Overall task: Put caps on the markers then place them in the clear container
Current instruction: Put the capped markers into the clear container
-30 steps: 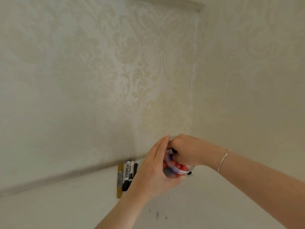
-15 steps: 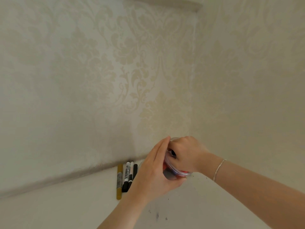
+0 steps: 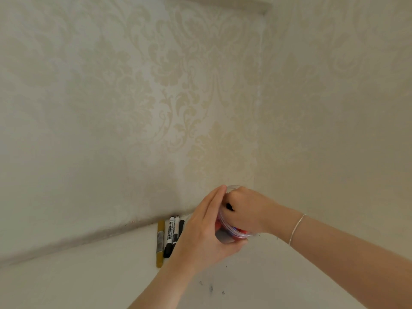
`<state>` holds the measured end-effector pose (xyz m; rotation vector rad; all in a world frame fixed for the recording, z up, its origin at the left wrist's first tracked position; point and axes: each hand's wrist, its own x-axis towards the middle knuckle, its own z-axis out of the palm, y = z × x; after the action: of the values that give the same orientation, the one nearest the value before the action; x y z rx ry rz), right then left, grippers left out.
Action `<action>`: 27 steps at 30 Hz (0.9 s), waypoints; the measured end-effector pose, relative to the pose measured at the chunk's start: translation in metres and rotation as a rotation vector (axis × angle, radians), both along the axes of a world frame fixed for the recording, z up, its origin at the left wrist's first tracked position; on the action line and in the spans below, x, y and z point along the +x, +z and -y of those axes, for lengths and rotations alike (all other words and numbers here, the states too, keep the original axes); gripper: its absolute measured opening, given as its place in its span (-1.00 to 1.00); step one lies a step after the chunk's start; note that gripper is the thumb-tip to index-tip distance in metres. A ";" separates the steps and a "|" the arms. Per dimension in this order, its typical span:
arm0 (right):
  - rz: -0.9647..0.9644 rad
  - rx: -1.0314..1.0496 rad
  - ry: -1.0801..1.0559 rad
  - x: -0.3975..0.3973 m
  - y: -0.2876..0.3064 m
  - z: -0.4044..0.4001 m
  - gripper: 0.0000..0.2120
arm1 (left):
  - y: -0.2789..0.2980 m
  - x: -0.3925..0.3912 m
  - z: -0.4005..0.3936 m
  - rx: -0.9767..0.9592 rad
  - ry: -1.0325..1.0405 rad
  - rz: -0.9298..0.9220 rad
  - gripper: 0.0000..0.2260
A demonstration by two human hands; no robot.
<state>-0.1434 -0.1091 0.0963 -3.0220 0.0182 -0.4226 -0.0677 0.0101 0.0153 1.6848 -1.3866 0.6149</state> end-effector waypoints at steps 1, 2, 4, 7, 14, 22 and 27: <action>-0.055 0.067 0.006 -0.002 0.004 -0.002 -0.83 | 0.000 0.000 0.000 0.001 -0.002 0.000 -0.07; -0.115 0.114 0.006 -0.002 0.007 -0.003 -0.86 | 0.000 0.000 -0.001 0.003 -0.002 0.005 -0.07; -0.218 0.154 -0.003 -0.002 0.012 -0.003 -0.84 | 0.001 0.000 -0.002 0.006 -0.002 0.019 -0.06; -0.301 0.215 -0.018 0.002 0.017 0.003 -0.77 | 0.002 -0.001 -0.005 0.013 -0.015 0.028 -0.06; -0.328 0.241 -0.037 0.002 0.020 0.005 -0.68 | 0.001 -0.001 -0.008 0.010 -0.033 0.001 -0.06; -0.384 0.319 -0.006 0.004 0.019 0.006 -0.57 | 0.000 0.002 -0.009 -0.029 -0.037 -0.029 -0.07; -0.384 0.396 -0.011 0.007 0.021 0.011 -0.42 | 0.000 0.003 -0.011 -0.019 -0.029 -0.049 -0.07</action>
<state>-0.1362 -0.1203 0.1176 -2.6597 0.1282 0.1519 -0.0643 0.0211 0.0153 1.6510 -1.3644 0.5656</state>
